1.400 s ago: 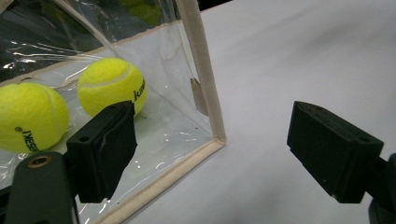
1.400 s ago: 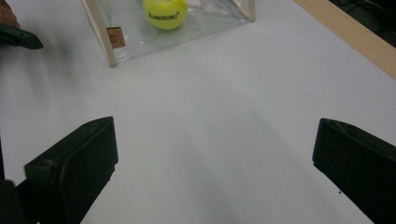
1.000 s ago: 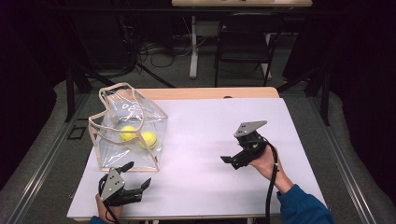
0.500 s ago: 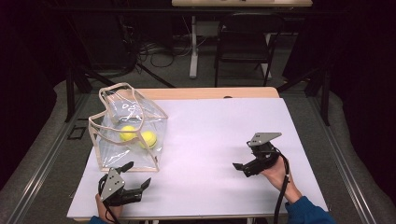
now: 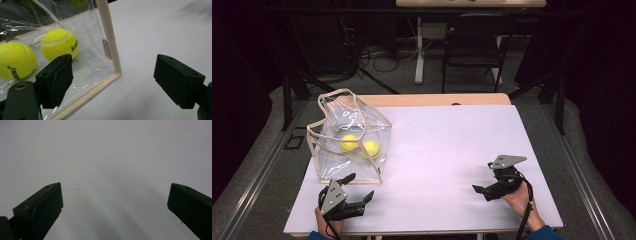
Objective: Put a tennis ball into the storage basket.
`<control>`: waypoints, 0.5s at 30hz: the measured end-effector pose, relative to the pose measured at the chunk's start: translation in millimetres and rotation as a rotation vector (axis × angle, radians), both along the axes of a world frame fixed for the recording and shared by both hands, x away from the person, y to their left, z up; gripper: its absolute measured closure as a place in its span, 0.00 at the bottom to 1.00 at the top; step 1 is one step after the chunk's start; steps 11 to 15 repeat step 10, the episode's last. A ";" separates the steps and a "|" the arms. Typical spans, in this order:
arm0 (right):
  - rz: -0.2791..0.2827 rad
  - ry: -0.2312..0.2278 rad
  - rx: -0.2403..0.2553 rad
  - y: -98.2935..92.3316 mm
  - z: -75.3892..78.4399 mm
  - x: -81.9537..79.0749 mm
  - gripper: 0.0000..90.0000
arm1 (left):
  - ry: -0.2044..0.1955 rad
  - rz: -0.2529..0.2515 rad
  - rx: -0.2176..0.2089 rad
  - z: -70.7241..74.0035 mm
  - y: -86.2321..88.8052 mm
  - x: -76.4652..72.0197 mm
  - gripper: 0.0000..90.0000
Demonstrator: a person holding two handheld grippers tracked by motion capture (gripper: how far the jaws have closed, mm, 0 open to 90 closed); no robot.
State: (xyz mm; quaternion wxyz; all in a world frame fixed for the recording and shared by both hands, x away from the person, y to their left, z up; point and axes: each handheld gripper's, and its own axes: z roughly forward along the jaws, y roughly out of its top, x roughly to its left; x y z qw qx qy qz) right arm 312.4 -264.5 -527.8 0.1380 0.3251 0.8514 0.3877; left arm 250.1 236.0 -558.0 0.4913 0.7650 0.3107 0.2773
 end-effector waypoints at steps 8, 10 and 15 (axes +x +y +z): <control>-0.009 0.005 0.004 -5.0 -10.6 -10.6 0.00 | 0.010 0.002 0.009 -0.4 -0.9 0.4 0.18; -0.016 0.003 0.013 -6.9 -12.8 -12.4 0.00 | 0.013 0.002 0.011 -0.7 -1.2 0.8 0.18; -0.016 0.003 0.013 -6.9 -12.8 -12.4 0.00 | 0.013 0.002 0.011 -0.7 -1.2 0.8 0.18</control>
